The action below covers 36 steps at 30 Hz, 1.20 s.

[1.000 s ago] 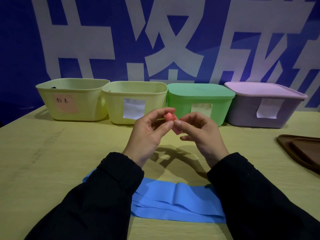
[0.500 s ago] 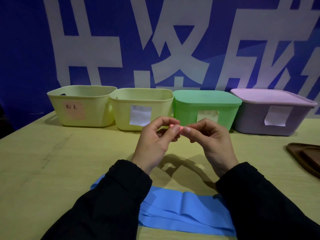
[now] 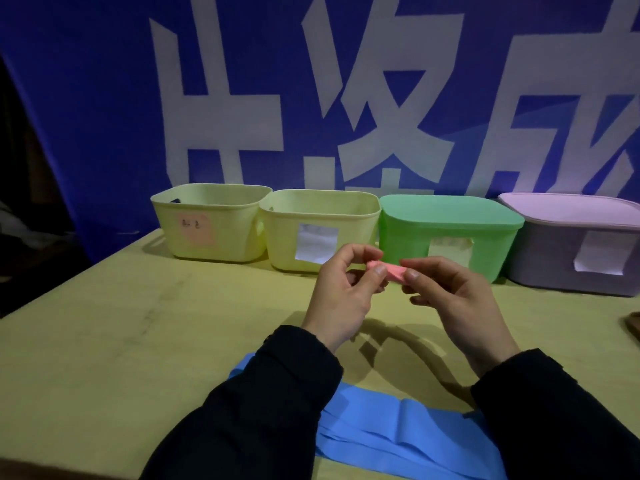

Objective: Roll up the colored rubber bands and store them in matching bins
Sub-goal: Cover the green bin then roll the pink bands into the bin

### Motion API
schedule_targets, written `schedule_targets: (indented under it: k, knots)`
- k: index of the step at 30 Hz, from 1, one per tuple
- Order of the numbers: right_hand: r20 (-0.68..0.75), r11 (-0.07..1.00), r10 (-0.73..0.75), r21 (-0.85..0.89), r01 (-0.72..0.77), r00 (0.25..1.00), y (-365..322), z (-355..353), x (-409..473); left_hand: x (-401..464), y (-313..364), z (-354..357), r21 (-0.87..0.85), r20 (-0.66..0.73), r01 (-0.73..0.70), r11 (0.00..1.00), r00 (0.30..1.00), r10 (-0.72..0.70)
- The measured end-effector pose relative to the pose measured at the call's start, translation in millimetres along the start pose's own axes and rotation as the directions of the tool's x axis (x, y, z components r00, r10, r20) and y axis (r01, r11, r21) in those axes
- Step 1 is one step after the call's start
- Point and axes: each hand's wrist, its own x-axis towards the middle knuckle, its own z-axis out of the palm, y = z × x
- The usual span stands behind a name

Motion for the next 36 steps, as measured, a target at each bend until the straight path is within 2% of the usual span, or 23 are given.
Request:
schedule_targets:
  k: [4,6,10,15,22,30,33,36]
  knots:
    - [0.083,0.995,-0.004,-0.096,0.012,0.997,-25.0,7.8,15.0,11.3,19.9,-19.1,0.061,0.011,0.026,0.998,1.0,-0.027]
    - [0.174,0.982,0.021,-0.19,0.013,0.984,-41.1,18.9,26.1,16.4,27.5,-38.1,0.088,-0.006,0.009,0.996,1.0,-0.008]
    - [0.328,0.965,0.057,-0.26,0.032,0.943,-61.9,54.3,44.9,14.5,35.3,-79.2,0.105,-0.078,-0.002,0.995,0.997,0.011]
    - [0.305,0.965,-0.033,-0.237,0.109,0.952,-60.0,117.7,57.7,12.9,33.6,-134.2,0.19,-0.227,-0.043,0.981,0.97,0.086]
    - [0.25,0.959,-0.013,-0.271,0.083,0.968,-44.3,162.6,65.7,6.8,28.3,-166.2,0.155,-0.34,-0.032,0.987,0.937,0.083]
    - [0.234,0.935,0.009,-0.347,0.075,0.972,-31.0,188.1,84.2,25.0,11.8,-183.6,0.159,-0.395,0.045,0.986,0.919,0.022]
    - [0.28,0.893,0.021,-0.436,0.107,0.96,-31.8,203.6,98.4,35.1,9.1,-196.2,0.169,-0.424,0.086,0.982,0.906,-0.006]
    - [0.263,0.862,-0.035,-0.48,0.162,0.964,-31.1,220.5,118.0,46.9,7.3,-211.7,0.145,-0.436,0.106,0.984,0.899,-0.033]
